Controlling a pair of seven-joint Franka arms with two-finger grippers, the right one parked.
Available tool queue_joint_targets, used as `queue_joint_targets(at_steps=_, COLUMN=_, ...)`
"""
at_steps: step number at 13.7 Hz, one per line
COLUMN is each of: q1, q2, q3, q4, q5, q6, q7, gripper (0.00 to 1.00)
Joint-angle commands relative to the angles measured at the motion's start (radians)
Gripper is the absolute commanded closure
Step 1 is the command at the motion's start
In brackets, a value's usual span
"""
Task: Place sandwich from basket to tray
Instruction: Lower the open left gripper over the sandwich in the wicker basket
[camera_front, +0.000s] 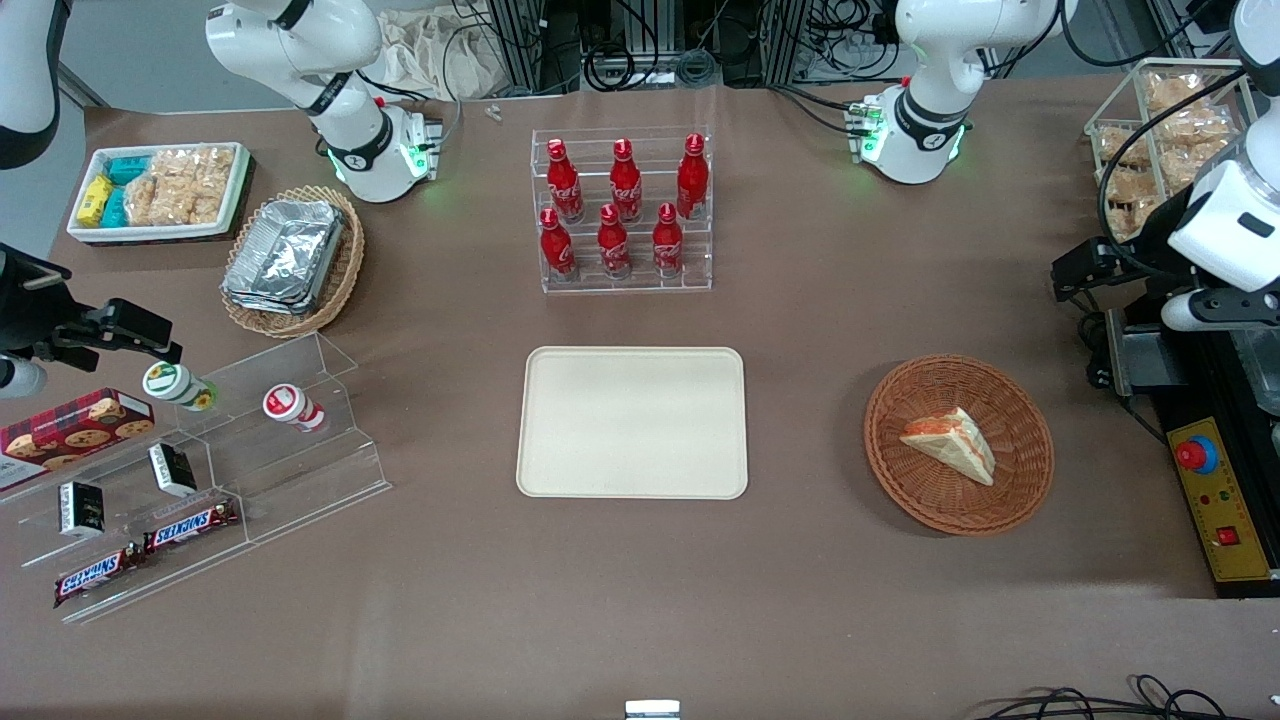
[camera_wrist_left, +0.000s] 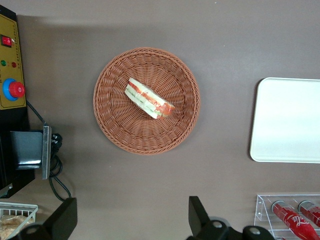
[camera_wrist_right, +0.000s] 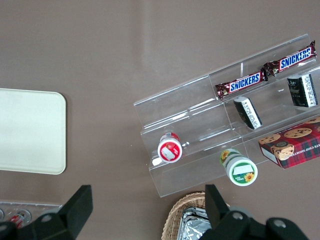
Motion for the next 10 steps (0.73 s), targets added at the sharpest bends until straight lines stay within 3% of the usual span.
queue_joint_targets(at_steps=1, q1=-0.001, q2=0.000, q3=-0.001, q4=0.022, q5=0.011, q6=-0.019, q7=-0.003, gripper=0.00)
queue_joint_targets(at_steps=4, q1=0.003, q2=0.007, q3=0.004, q4=0.025, q5=-0.004, q6=-0.021, q7=-0.057, gripper=0.00)
queue_joint_targets(at_steps=10, q1=-0.001, q2=0.102, q3=-0.001, q4=-0.004, q5=-0.007, q6=0.066, q7=-0.510, gripper=0.00)
